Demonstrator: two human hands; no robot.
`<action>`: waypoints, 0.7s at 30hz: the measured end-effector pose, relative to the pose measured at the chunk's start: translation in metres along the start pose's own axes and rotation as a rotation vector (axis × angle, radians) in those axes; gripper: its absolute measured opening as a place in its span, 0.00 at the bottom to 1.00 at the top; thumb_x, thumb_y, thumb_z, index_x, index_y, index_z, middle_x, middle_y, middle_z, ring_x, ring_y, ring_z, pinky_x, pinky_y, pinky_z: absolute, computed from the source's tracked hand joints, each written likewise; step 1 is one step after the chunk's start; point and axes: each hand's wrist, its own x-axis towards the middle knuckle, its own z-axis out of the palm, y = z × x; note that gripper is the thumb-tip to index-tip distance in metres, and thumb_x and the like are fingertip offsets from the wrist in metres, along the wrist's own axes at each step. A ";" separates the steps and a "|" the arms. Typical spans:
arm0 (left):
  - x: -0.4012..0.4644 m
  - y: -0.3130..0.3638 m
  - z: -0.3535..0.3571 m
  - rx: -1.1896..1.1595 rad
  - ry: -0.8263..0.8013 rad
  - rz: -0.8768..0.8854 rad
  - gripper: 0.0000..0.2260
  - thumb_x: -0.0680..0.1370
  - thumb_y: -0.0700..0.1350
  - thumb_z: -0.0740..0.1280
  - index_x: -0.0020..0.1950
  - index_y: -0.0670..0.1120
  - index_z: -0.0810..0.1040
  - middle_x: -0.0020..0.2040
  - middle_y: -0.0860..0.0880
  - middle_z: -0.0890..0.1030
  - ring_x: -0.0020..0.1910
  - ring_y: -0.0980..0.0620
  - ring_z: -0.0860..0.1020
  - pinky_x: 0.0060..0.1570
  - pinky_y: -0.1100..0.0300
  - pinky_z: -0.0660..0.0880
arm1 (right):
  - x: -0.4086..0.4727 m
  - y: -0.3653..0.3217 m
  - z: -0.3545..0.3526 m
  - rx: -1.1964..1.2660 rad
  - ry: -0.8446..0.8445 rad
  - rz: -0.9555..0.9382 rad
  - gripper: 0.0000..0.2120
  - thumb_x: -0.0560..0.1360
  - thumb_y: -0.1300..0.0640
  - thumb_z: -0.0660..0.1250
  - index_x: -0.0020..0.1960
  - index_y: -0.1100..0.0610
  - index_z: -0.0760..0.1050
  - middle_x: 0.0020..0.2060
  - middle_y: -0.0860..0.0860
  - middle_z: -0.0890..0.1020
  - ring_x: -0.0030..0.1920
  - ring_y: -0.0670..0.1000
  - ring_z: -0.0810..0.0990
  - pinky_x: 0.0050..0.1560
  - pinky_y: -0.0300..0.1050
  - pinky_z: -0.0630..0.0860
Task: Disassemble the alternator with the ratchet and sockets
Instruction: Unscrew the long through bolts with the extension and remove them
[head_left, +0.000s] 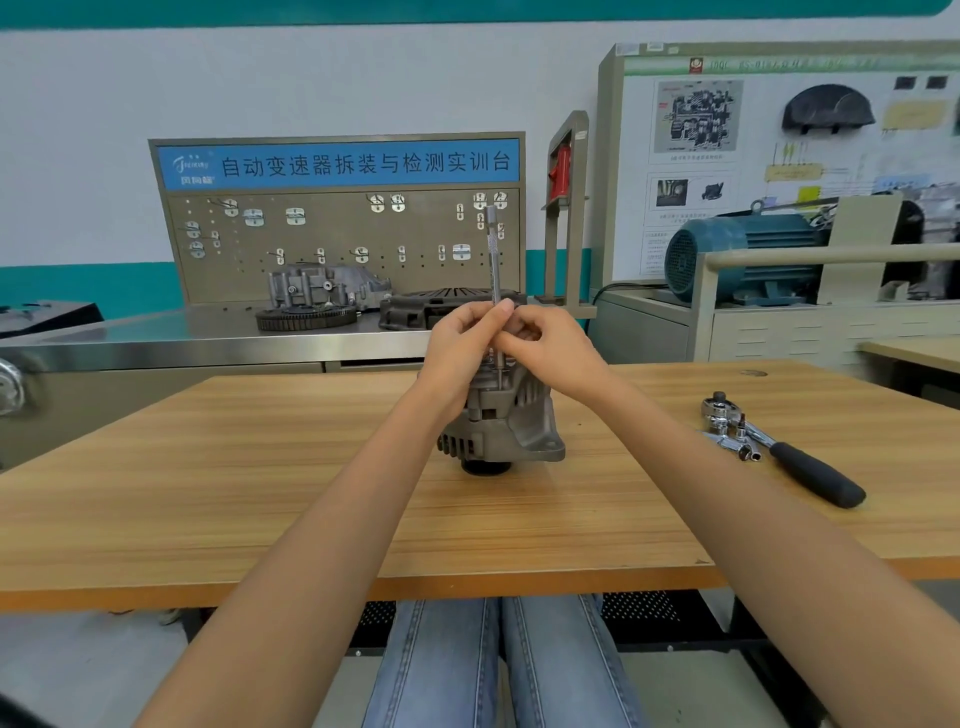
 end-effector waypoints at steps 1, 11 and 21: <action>-0.001 0.000 -0.001 0.002 -0.018 0.001 0.06 0.79 0.46 0.67 0.47 0.47 0.82 0.45 0.48 0.84 0.51 0.50 0.81 0.56 0.56 0.76 | 0.000 -0.001 -0.002 0.025 -0.024 0.006 0.11 0.76 0.50 0.66 0.48 0.59 0.80 0.40 0.51 0.82 0.44 0.50 0.80 0.52 0.53 0.77; -0.002 0.001 -0.007 0.004 -0.067 -0.010 0.07 0.79 0.45 0.65 0.49 0.51 0.83 0.47 0.53 0.85 0.52 0.56 0.81 0.57 0.58 0.73 | 0.001 -0.005 -0.010 0.065 -0.135 0.020 0.12 0.78 0.55 0.63 0.50 0.61 0.82 0.38 0.59 0.80 0.40 0.53 0.78 0.49 0.51 0.75; 0.001 0.001 -0.003 0.022 -0.022 -0.012 0.02 0.77 0.42 0.68 0.47 0.46 0.81 0.43 0.50 0.84 0.46 0.54 0.81 0.48 0.61 0.76 | 0.002 -0.002 -0.004 0.047 -0.060 0.059 0.09 0.74 0.52 0.68 0.48 0.57 0.78 0.40 0.49 0.81 0.45 0.47 0.80 0.46 0.40 0.75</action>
